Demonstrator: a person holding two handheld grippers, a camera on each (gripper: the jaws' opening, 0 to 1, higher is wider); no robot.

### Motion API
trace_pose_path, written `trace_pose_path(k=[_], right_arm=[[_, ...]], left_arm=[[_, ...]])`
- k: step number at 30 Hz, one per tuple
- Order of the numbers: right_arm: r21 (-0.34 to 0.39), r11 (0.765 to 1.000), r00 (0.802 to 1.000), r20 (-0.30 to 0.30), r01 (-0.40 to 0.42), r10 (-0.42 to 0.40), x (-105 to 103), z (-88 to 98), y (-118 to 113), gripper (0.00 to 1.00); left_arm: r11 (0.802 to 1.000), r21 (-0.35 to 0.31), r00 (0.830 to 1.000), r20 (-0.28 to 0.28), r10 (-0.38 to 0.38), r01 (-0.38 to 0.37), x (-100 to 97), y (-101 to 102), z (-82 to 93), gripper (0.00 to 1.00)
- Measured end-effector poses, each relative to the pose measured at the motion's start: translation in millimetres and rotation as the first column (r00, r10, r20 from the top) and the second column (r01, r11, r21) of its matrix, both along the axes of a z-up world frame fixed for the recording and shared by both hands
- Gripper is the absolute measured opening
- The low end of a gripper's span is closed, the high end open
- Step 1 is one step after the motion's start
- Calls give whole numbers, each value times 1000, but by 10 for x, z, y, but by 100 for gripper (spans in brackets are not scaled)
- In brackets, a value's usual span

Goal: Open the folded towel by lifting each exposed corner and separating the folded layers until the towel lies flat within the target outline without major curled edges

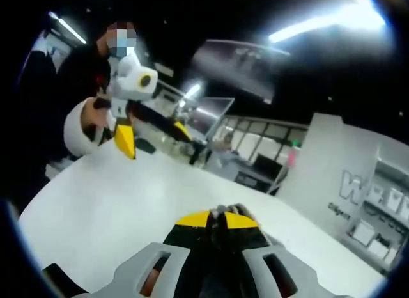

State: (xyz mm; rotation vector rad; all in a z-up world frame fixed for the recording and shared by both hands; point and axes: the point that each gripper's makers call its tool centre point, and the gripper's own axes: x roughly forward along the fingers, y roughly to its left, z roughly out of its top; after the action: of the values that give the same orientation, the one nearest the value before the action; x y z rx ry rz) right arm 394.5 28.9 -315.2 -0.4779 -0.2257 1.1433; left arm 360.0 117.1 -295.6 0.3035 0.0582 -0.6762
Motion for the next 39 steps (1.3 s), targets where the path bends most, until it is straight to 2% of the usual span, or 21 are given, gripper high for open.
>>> trace_pose_path(k=[3, 5, 11, 15, 22, 32, 36, 39], right_arm=[[7, 1000, 1000, -8, -2, 2, 0, 4, -1, 1], [7, 1000, 1000, -10, -2, 2, 1, 4, -5, 1], [8, 1000, 1000, -12, -3, 3, -8, 2, -7, 1], [13, 1000, 1000, -17, -4, 4, -12, 5, -7, 1], [17, 1000, 1000, -29, -10, 11, -28, -3, 3, 1], [31, 999, 999, -48, -10, 12, -37, 1, 12, 1], [61, 998, 996, -87, -18, 23, -36, 15, 4, 1], [78, 997, 994, -106, -9, 18, -7, 24, -18, 1]], left_arm=[[1000, -18, 1000, 30, 4, -3, 12, -47, 24, 79], [999, -46, 996, 87, 22, -18, 25, -61, 114, 78], [999, -46, 990, 140, 7, -1, -26, -159, 168, 77], [998, -63, 989, 147, 12, -2, 4, -158, 160, 77], [997, -76, 993, 118, -12, 21, 51, -210, 40, 76], [990, -143, 977, 207, 44, -14, 113, -104, 129, 76], [988, -155, 971, 238, 19, 19, 103, -146, 140, 76], [989, -148, 973, 229, 9, 26, 134, -171, 100, 76]])
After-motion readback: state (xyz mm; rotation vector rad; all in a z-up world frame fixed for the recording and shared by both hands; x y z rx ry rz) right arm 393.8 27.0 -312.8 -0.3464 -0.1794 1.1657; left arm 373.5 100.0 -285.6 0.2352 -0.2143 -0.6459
